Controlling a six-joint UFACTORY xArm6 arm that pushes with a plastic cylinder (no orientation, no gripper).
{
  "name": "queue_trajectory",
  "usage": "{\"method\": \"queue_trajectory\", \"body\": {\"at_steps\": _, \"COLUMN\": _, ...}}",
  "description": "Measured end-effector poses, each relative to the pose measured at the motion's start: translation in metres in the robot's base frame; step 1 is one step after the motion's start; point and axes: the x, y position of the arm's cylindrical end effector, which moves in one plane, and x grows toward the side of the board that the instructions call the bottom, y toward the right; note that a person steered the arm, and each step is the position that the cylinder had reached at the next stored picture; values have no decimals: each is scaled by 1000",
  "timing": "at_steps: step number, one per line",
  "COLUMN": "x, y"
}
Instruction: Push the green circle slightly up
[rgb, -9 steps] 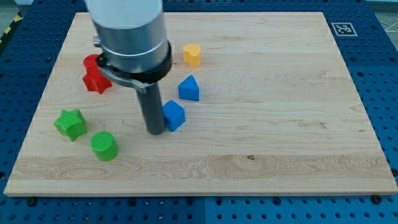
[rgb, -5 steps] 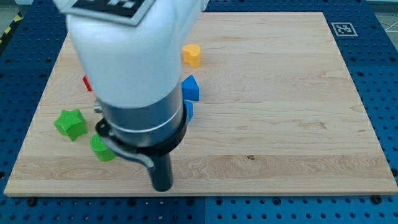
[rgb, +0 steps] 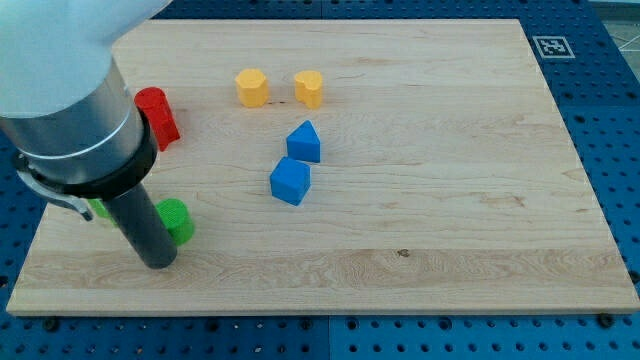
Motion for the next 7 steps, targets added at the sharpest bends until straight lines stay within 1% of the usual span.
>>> {"method": "queue_trajectory", "body": {"at_steps": 2, "x": 0, "y": 14}}
{"method": "queue_trajectory", "body": {"at_steps": 3, "x": -3, "y": -2}}
{"method": "queue_trajectory", "body": {"at_steps": 4, "x": -26, "y": -2}}
{"method": "queue_trajectory", "body": {"at_steps": 5, "x": -36, "y": 5}}
{"method": "queue_trajectory", "body": {"at_steps": 7, "x": -36, "y": 41}}
